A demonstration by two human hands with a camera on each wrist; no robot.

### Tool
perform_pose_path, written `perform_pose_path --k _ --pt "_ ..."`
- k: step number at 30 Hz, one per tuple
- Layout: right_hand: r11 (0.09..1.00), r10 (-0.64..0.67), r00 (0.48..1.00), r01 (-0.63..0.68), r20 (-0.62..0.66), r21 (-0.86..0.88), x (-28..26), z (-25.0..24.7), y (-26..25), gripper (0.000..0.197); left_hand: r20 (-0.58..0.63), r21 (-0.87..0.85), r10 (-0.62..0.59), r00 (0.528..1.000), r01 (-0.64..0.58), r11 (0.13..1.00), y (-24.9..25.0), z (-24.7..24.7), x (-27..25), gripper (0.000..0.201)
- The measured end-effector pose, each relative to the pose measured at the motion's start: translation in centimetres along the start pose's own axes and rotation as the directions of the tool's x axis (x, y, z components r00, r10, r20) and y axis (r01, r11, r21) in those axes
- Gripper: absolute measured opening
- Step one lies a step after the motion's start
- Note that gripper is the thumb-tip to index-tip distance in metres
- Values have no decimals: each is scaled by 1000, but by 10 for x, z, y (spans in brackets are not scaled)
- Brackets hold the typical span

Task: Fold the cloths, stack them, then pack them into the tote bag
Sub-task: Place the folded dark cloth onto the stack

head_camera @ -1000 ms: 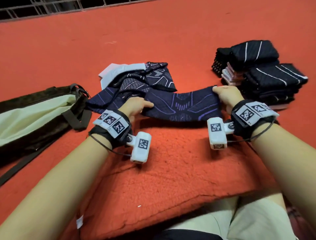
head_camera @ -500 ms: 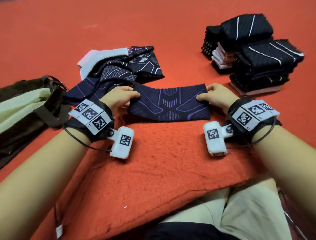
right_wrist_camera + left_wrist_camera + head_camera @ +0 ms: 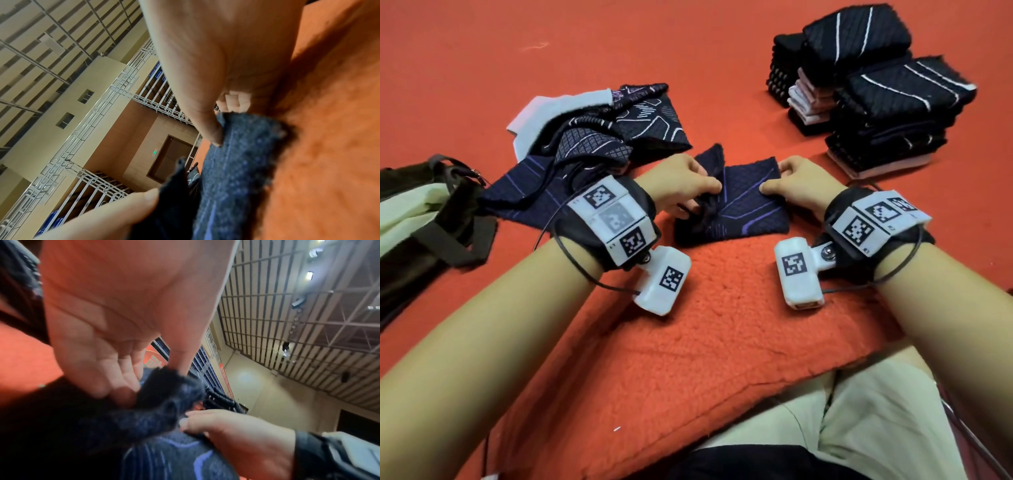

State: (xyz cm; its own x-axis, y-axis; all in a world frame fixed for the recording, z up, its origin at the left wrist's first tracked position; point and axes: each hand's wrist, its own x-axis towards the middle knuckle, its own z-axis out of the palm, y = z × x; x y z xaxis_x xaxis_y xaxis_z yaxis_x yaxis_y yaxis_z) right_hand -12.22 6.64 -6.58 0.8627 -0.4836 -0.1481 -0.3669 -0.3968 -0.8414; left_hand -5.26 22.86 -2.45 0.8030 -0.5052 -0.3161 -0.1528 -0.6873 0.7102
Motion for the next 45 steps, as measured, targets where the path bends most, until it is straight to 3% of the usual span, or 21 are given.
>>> perform_pose_path --k 3,7,10,14,17,21,27,32,34,38,39,42,45 --pt "1000 2 1000 -2 4 21 2 0 2 27 68 90 -4 998 -2 996 5 7 3 16" --pt "1000 7 1000 -7 -1 26 5 0 5 19 96 204 60 994 -79 976 3 2 7 37" --pt "1000 10 1000 -10 0 26 6 0 7 22 119 534 158 980 -198 822 -2 -7 9 59" --pt "999 24 1000 -23 -6 28 7 2 7 24 247 676 51 968 -210 706 -9 -7 12 95" --pt "999 34 999 -34 -3 20 6 2 6 24 330 725 -24 944 -237 646 -12 -3 14 101" --pt "998 64 998 -64 5 29 1 1 -1 18 361 748 -34 932 -268 607 -15 -2 13 104" --pt "995 79 994 -83 75 49 -16 0 -29 7 353 750 -6 936 -279 599 -23 1 13 104" --pt "997 17 994 -24 106 68 -26 20 -58 4 151 756 -53 987 -81 650 -28 1 8 109" --pt "1000 13 994 -15 106 14 -24 32 -66 3 103 696 -6 995 -68 715 -28 0 6 115" --pt "999 16 989 -11 147 -38 -17 53 -74 7 140 431 35 990 -93 898 -34 -9 4 123" --pt "999 18 987 -10 159 -53 -16 58 -76 7 157 360 30 987 -85 929 -37 -12 5 119" --pt "996 30 980 -13 195 -88 -14 66 -76 9 285 32 56 957 -67 997 -48 -25 4 81" --pt "995 33 973 -10 227 -103 -11 69 -73 31 392 -156 67 917 -5 988 -53 -37 4 63"
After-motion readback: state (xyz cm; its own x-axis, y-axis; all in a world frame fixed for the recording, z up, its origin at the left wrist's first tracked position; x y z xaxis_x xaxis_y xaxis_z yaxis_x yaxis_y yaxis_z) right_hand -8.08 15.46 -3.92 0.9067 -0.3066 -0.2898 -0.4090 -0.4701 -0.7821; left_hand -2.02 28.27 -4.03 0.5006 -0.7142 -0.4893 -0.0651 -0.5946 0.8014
